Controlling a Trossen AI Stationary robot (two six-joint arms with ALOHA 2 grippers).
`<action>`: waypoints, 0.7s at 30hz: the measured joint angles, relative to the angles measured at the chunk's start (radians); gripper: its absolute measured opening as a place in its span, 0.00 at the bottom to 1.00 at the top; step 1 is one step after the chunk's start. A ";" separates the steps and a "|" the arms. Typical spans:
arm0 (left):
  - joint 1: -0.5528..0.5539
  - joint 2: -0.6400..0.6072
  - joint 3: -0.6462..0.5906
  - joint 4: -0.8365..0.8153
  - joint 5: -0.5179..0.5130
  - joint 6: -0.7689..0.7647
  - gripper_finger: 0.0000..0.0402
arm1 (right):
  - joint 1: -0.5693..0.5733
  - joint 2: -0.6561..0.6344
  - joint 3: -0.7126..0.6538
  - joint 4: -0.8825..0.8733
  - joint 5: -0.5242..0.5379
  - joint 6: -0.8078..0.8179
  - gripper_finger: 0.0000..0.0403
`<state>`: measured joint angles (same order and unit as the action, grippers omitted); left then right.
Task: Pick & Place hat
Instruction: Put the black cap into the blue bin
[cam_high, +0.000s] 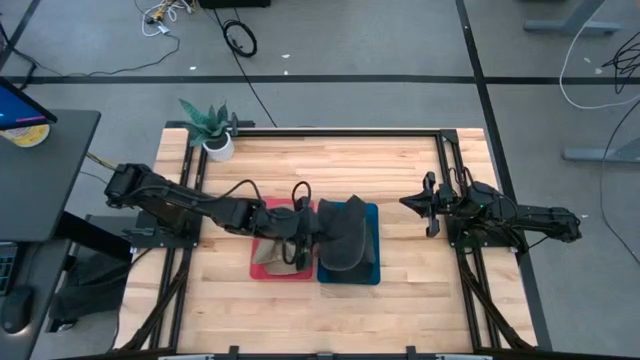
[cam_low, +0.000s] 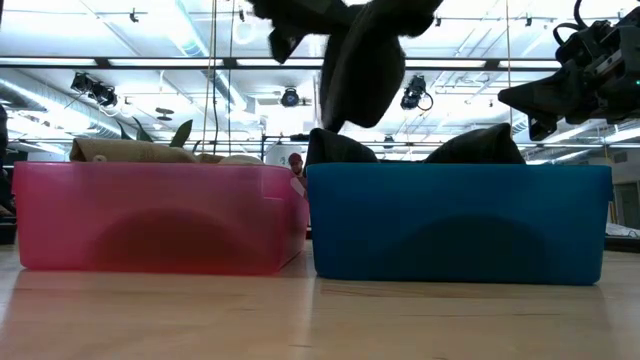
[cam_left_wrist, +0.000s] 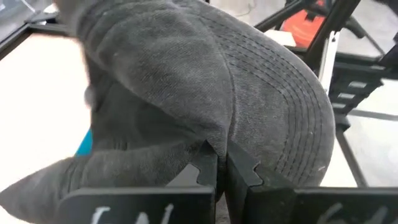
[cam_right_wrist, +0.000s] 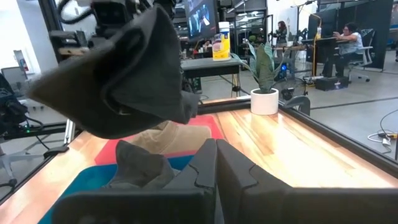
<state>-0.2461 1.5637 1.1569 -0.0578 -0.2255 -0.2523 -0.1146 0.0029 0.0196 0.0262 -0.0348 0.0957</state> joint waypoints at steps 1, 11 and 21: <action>-0.001 0.009 0.015 -0.004 -0.004 0.000 0.02 | 0.000 0.000 0.000 0.000 0.000 0.000 0.02; -0.038 0.163 0.245 -0.268 -0.112 -0.011 0.02 | 0.000 0.008 0.000 0.000 0.000 0.000 0.02; -0.021 0.292 0.267 -0.234 -0.093 -0.105 0.02 | 0.000 0.010 0.000 0.000 0.000 0.000 0.02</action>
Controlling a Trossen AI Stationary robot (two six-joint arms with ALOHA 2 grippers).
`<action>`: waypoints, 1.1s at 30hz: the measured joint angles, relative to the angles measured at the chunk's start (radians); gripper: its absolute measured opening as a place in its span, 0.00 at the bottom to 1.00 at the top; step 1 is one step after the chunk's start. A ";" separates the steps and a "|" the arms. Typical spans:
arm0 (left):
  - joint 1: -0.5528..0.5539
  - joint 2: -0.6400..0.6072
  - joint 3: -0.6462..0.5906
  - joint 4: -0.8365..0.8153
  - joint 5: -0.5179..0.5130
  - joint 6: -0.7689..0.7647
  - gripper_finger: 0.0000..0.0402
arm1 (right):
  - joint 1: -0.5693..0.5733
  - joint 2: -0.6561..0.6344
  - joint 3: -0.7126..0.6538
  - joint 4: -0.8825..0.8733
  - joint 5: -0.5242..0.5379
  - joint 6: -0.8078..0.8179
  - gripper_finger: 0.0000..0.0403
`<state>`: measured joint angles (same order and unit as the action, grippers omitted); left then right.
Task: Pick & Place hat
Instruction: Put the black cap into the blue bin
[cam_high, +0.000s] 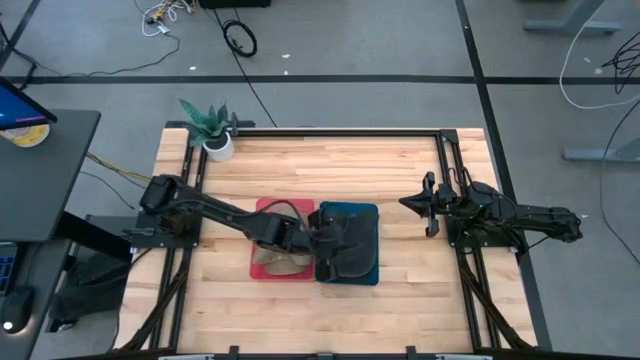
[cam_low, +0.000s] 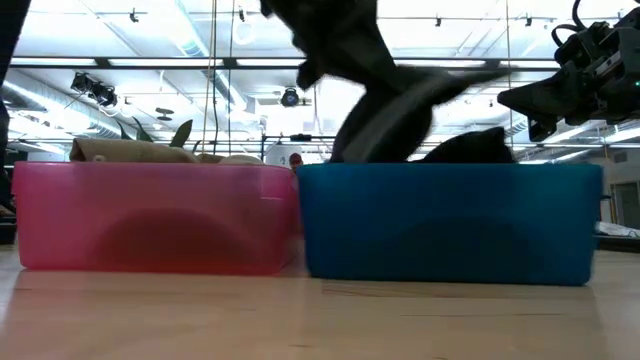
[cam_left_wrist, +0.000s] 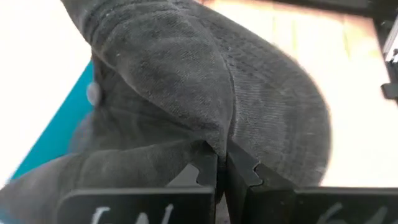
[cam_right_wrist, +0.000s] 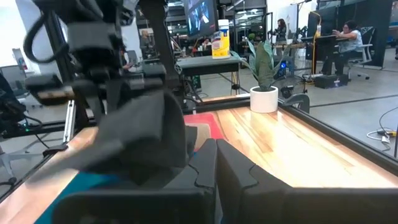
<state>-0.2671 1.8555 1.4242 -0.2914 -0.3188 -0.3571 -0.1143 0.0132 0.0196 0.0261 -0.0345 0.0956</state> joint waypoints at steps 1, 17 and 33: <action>0.006 0.016 0.000 0.009 0.013 -0.004 0.02 | 0.000 0.000 0.000 0.000 0.000 0.000 0.02; 0.086 0.096 0.001 -0.037 0.083 -0.096 0.03 | 0.000 0.000 0.000 0.001 0.000 0.000 0.02; 0.110 0.135 0.002 -0.058 0.112 -0.095 0.03 | 0.000 0.000 0.000 0.003 0.000 0.000 0.02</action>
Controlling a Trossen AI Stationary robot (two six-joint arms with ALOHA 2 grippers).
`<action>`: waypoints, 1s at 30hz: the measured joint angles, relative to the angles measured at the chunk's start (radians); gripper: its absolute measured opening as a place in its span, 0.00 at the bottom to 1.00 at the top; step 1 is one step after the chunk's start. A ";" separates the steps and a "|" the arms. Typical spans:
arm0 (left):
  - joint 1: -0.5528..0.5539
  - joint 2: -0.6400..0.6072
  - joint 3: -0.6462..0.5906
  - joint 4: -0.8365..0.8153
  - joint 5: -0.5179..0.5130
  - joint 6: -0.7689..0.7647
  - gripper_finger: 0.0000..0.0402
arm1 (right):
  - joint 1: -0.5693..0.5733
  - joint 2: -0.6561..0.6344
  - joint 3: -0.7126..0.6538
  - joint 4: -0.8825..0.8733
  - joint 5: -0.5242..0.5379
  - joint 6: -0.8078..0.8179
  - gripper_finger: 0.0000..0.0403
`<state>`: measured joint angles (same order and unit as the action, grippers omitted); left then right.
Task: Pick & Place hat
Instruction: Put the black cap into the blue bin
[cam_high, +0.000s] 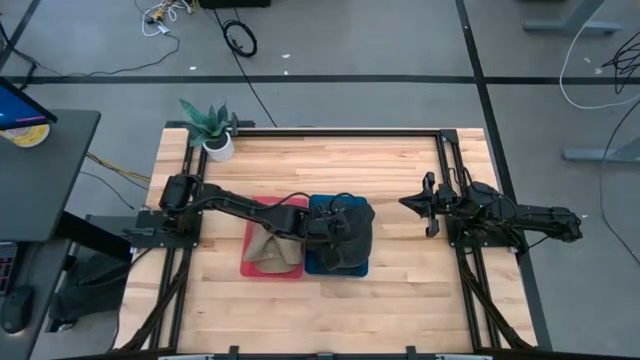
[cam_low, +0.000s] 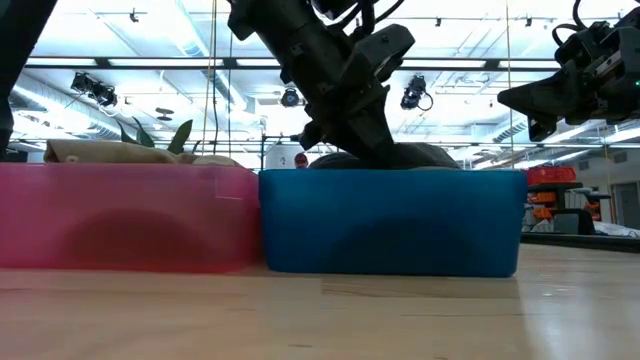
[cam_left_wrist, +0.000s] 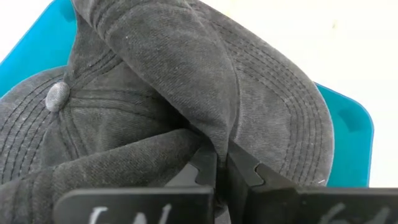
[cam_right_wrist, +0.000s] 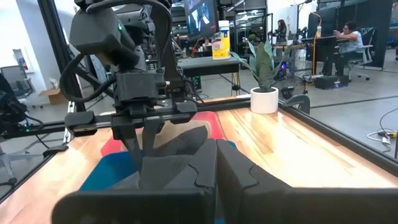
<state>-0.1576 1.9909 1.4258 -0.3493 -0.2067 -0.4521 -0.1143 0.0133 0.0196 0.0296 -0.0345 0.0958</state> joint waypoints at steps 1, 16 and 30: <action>0.003 0.003 0.000 0.001 0.000 0.000 0.03 | 0.000 0.000 0.000 0.000 0.000 0.000 0.02; 0.015 0.005 -0.003 0.006 0.042 0.045 0.15 | 0.000 0.000 0.000 0.000 0.000 0.000 0.02; 0.012 -0.118 -0.010 -0.052 0.087 0.070 0.57 | 0.000 0.000 0.000 -0.001 0.000 0.000 0.02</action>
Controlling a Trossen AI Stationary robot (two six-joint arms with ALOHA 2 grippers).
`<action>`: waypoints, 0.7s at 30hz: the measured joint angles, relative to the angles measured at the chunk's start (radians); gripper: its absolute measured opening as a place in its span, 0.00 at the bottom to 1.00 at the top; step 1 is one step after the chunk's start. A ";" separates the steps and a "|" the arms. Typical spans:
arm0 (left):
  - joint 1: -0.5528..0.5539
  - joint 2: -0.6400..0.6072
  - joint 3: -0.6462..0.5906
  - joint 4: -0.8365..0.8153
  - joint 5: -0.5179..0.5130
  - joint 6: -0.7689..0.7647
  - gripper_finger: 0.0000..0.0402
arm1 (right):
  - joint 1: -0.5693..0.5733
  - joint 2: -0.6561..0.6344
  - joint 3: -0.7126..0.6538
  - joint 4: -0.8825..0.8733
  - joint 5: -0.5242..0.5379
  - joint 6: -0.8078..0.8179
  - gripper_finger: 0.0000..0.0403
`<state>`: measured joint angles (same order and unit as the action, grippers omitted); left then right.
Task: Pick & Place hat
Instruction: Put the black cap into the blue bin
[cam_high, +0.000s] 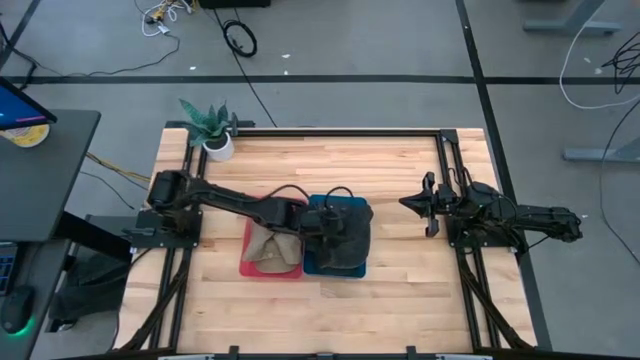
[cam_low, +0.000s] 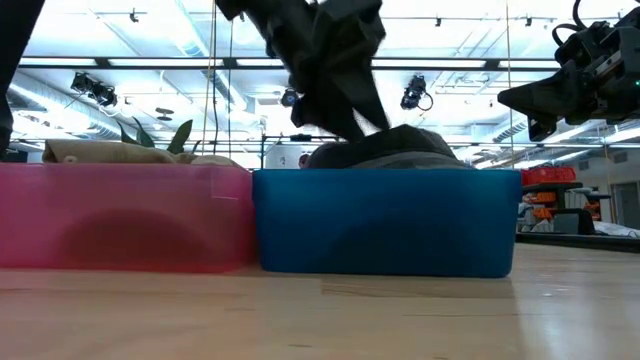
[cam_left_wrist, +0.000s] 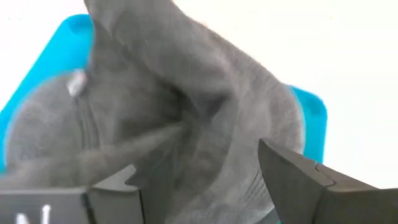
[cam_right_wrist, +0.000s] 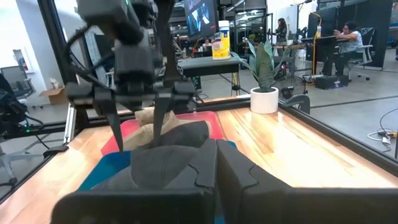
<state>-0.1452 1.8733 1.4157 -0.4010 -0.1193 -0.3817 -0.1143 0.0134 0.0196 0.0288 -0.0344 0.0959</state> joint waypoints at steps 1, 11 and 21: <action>-0.002 -0.012 0.001 0.005 -0.005 0.000 0.58 | 0.000 0.000 0.000 0.000 0.000 0.000 0.02; -0.011 -0.101 0.004 -0.051 -0.017 0.113 0.58 | 0.000 0.000 0.000 0.000 0.000 0.000 0.02; -0.052 -0.192 0.005 -0.028 -0.063 0.146 0.56 | 0.000 0.000 0.000 -0.002 -0.001 0.000 0.02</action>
<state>-0.1975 1.6814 1.4209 -0.4292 -0.1825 -0.2352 -0.1143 0.0135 0.0196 0.0273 -0.0349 0.0956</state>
